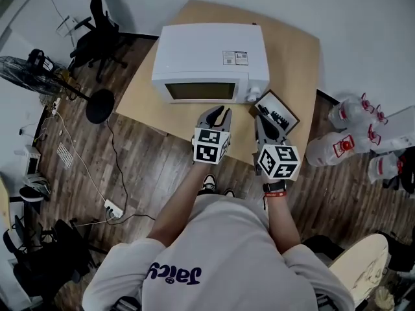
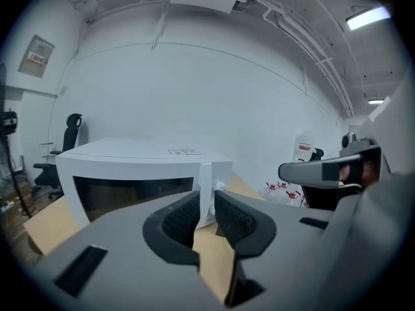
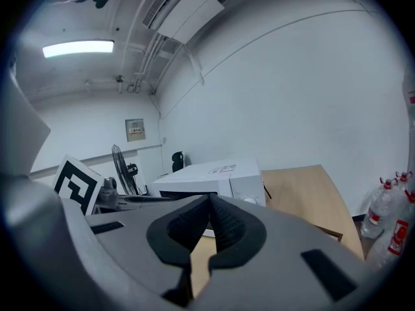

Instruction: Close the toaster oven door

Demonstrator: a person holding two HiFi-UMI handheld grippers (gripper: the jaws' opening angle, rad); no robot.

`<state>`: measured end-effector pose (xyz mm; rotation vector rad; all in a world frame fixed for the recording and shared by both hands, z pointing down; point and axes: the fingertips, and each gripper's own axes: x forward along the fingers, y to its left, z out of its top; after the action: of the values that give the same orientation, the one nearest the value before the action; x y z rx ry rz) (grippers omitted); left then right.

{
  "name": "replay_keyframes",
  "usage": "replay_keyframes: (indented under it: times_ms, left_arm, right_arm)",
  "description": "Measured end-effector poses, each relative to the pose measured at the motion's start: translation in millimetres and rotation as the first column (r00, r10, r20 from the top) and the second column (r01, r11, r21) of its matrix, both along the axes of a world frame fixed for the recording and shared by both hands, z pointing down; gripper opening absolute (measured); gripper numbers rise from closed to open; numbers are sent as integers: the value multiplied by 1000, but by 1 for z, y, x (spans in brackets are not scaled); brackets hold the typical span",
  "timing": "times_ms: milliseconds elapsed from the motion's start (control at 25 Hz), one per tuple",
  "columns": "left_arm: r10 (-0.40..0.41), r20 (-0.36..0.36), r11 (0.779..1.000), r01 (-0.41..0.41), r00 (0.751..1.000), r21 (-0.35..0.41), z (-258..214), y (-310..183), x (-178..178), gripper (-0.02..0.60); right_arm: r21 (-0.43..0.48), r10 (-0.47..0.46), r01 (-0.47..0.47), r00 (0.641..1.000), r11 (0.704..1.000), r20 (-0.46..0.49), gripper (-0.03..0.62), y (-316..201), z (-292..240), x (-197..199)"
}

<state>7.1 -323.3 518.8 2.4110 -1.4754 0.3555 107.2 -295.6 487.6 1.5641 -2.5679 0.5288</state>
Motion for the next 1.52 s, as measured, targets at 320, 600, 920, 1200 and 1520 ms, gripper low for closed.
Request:
replay_keyframes:
  times_ms: [320,600,920,1200,1520]
  left_arm:
    - [-85,-37,996,86,996,25,-18,52,-28,66]
    - [-142,-42,987,144,989,64,-29,81,-46,43]
    - [-146,-54,982,152,988,115,-43,99,-53,32]
    - [-137,-63,982,144,989,126,-39,105,-49,32]
    - [-110,-73,986,118,991,116,-35,103,-42,32]
  right_arm:
    - [10,-9,9,1000,1000,17,15,28,-6,6]
    - [27,-32,32,999,999,9,15,43,-11,1]
    - [66,-50,51,999,997,-16,15,52,-19,-6]
    - [63,-55,57,998,996,-21,15,54,-18,-7]
    - [55,-56,57,998,997,-16,15,53,-15,-7]
